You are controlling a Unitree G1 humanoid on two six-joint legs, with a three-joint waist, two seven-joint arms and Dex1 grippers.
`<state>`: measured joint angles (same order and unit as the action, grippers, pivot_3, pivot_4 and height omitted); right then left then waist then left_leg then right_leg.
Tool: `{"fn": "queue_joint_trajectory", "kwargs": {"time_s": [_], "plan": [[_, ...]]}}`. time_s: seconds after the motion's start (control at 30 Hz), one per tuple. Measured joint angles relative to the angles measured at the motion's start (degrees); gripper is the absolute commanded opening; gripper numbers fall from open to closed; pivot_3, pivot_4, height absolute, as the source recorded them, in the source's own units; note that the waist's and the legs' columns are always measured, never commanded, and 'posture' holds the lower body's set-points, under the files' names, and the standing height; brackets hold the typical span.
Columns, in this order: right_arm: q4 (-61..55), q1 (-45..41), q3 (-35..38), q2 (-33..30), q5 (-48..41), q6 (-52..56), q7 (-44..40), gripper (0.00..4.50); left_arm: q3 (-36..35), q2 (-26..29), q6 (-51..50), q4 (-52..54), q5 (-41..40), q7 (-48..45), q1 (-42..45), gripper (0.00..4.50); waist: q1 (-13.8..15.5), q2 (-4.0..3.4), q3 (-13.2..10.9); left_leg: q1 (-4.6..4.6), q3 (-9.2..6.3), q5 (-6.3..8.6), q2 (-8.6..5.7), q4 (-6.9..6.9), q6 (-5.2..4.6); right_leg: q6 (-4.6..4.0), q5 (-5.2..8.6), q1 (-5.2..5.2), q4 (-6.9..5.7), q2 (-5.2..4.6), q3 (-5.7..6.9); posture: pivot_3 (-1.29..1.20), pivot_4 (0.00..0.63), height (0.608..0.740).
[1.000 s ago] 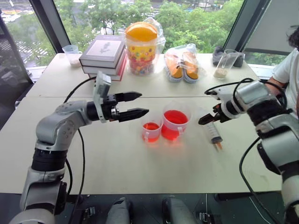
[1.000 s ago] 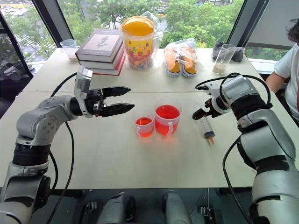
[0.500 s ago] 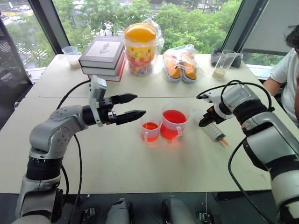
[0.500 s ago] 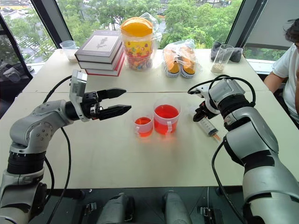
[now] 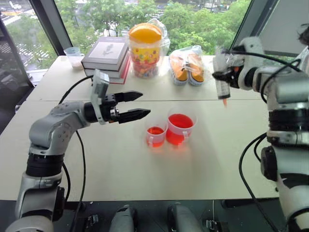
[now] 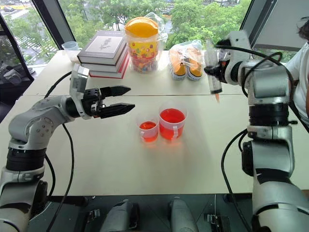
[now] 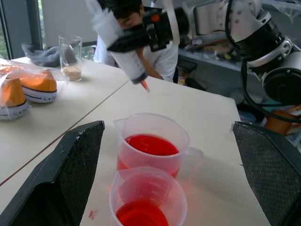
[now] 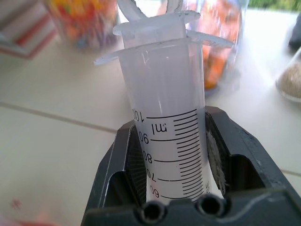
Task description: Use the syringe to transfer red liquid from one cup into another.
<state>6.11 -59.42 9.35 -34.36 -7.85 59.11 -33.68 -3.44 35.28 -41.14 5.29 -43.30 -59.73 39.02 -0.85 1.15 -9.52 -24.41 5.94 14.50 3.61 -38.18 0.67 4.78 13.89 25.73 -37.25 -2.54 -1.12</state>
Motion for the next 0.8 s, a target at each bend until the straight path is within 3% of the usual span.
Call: {"fn": "queue_joint_trajectory", "kwargs": {"time_s": [0.13,0.27,0.6,0.8], "plan": [[-19.51,4.41,7.43,9.62,-8.76,1.52,3.18,1.38,1.38,-0.73,0.05,-3.26,0.91,-1.76,4.28,4.50,-0.04,0.00,0.00,0.00,-0.08,-0.01,0.01,-0.01,0.01,0.00,0.00,-0.04,-0.02,0.03,0.05,0.00,0.150,0.740],[-32.86,13.39,7.22,15.17,-14.93,-1.66,4.05,1.38,2.75,-1.32,0.64,-7.53,2.36,-4.15,8.29,4.50,0.28,0.01,0.01,0.03,-0.15,-0.01,-0.02,-0.07,0.00,0.00,0.00,-0.22,0.08,-0.02,0.17,0.00,0.150,0.740],[-33.23,36.10,-3.60,15.75,-9.17,-22.66,5.66,1.38,5.21,-7.36,4.38,-15.35,6.75,-7.78,15.75,4.50,-0.03,0.01,0.01,0.06,-0.19,-0.01,-0.08,-0.10,0.00,0.01,0.01,-0.27,0.15,0.00,0.12,0.00,0.150,0.740],[-30.97,39.52,-6.05,16.11,-6.90,-29.26,7.59,1.38,6.22,-11.34,6.15,-17.77,8.15,-8.54,18.26,4.50,-0.14,0.01,0.01,0.11,-0.22,-0.01,-0.08,-0.10,0.00,0.01,0.01,-0.30,0.13,0.01,0.10,0.00,0.150,0.740]]}}
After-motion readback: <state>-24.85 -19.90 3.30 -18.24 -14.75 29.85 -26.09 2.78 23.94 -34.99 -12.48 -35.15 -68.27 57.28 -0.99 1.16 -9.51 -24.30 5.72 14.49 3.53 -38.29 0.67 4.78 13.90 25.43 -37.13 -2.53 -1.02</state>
